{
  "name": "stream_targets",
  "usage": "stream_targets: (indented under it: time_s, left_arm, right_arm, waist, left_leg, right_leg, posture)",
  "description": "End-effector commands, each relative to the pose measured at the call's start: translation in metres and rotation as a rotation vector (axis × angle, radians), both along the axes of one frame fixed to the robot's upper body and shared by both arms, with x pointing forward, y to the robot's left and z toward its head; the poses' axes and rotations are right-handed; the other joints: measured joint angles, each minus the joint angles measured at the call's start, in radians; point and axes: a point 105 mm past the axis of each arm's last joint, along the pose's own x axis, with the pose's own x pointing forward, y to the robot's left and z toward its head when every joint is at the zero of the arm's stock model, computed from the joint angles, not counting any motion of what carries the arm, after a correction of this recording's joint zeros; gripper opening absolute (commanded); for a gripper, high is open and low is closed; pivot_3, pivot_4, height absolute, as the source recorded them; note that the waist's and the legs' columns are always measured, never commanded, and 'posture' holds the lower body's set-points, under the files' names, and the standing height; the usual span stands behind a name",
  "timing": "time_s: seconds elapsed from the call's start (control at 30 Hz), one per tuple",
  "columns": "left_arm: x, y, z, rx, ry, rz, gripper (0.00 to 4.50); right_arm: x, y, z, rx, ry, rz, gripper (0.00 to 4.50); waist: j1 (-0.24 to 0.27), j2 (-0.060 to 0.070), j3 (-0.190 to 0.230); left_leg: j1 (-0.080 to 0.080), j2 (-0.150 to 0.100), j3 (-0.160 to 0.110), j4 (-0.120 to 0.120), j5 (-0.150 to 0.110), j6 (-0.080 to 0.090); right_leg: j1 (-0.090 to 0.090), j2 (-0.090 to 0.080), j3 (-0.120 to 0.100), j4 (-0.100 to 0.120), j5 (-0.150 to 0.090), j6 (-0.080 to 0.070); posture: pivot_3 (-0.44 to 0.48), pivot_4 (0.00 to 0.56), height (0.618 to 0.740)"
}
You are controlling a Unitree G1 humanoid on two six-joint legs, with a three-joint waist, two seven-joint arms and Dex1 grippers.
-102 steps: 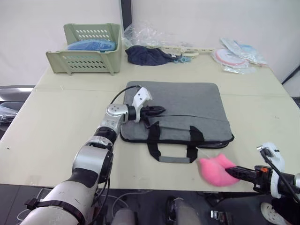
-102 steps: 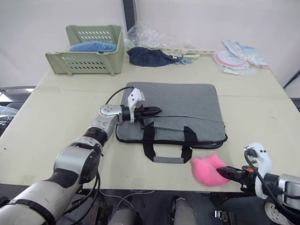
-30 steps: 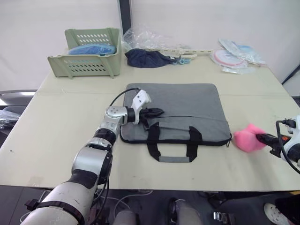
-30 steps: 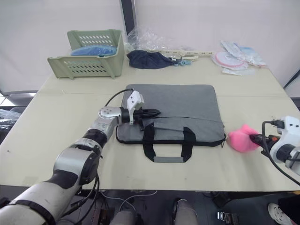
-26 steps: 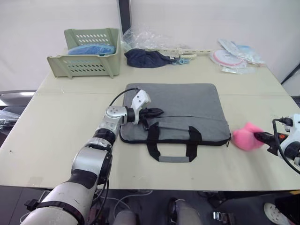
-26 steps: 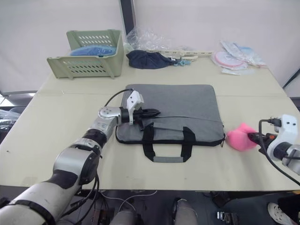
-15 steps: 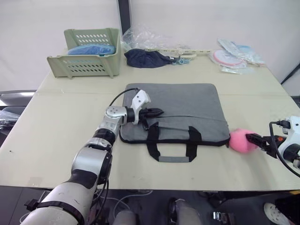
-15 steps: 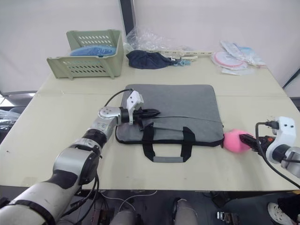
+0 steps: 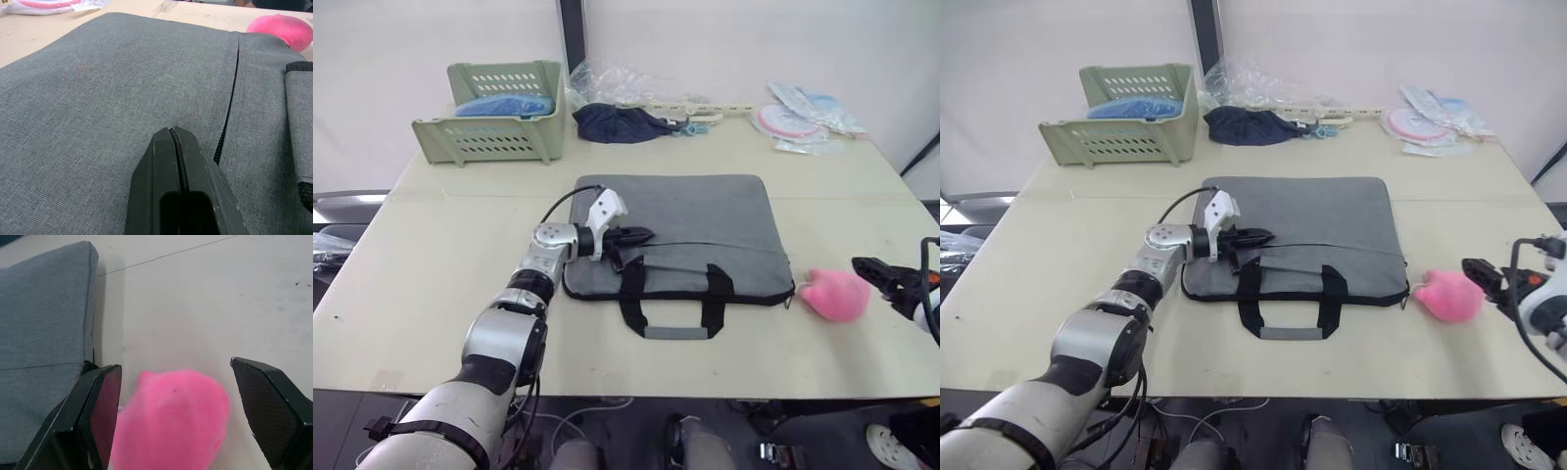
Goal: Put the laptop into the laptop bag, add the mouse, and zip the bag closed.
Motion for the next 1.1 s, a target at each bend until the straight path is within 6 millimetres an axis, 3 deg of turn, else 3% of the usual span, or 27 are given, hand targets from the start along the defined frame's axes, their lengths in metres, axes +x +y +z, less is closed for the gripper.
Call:
stream_targets:
  time_s: [0.03,0.17,0.4,0.77,0.87,1.03,1.1]
  left_arm:
    - [-0.024,0.004,-0.062,0.134,0.195,-0.030,0.00]
    - [-0.023,0.005,-0.062,0.134,0.196,-0.026,0.00]
    - [-0.023,0.007,-0.062,0.134,0.196,-0.019,0.00]
    - [-0.022,0.007,-0.061,0.129,0.194,-0.012,0.00]
    - [-0.022,0.007,-0.062,0.128,0.195,-0.010,0.00]
    - [-0.022,0.007,-0.062,0.126,0.196,-0.004,0.00]
    - [-0.021,0.008,-0.062,0.125,0.196,-0.001,0.00]
  right_arm:
    - [-0.002,0.009,0.002,0.005,-0.038,-0.057,3.90]
    - [-0.003,0.017,-0.016,0.027,-0.023,-0.097,3.90]
    - [-0.007,0.013,-0.041,0.025,0.020,-0.138,3.90]
    - [-0.006,0.004,-0.054,-0.106,0.065,-0.108,3.90]
    - [-0.005,0.001,-0.054,-0.126,0.067,-0.107,3.11]
    - [-0.003,0.000,-0.055,-0.136,0.077,-0.102,0.64]
    - [-0.003,0.001,-0.056,-0.138,0.081,-0.098,0.02]
  waist:
    - [0.001,0.002,-0.001]
    - [0.000,0.004,-0.003]
    - [-0.002,0.004,-0.003]
    - [-0.003,0.004,-0.002]
    - [-0.003,0.003,-0.002]
    - [-0.002,0.003,-0.002]
    - [-0.002,0.003,-0.002]
  left_leg:
    - [0.000,0.000,0.000,0.000,0.000,0.000]
    - [0.000,0.000,0.000,-0.001,0.000,0.000]
    - [0.001,-0.001,0.000,-0.001,0.000,0.000]
    - [0.004,-0.001,0.000,-0.002,-0.001,0.002]
    - [0.007,-0.001,-0.001,-0.004,-0.002,0.003]
    - [0.008,-0.001,-0.001,-0.004,-0.002,0.004]
    - [0.008,-0.001,-0.002,-0.004,-0.003,0.004]
  right_leg:
    - [0.000,0.000,0.000,0.000,0.000,0.000]
    - [0.000,0.000,0.000,0.000,0.000,0.000]
    - [0.000,0.000,0.000,0.000,0.000,0.000]
    - [0.004,0.000,0.000,-0.002,-0.001,-0.001]
    - [0.007,0.000,0.000,-0.004,-0.001,-0.001]
    - [0.009,0.000,-0.001,-0.006,-0.001,-0.001]
    - [0.010,0.000,-0.001,-0.006,-0.001,-0.001]
  posture:
    - [0.000,0.150,0.740]
    - [0.000,0.150,0.740]
    - [0.000,0.150,0.740]
    - [0.000,0.150,0.740]
    - [0.000,0.150,0.740]
    - [0.000,0.150,0.740]
    - [0.000,0.150,0.740]
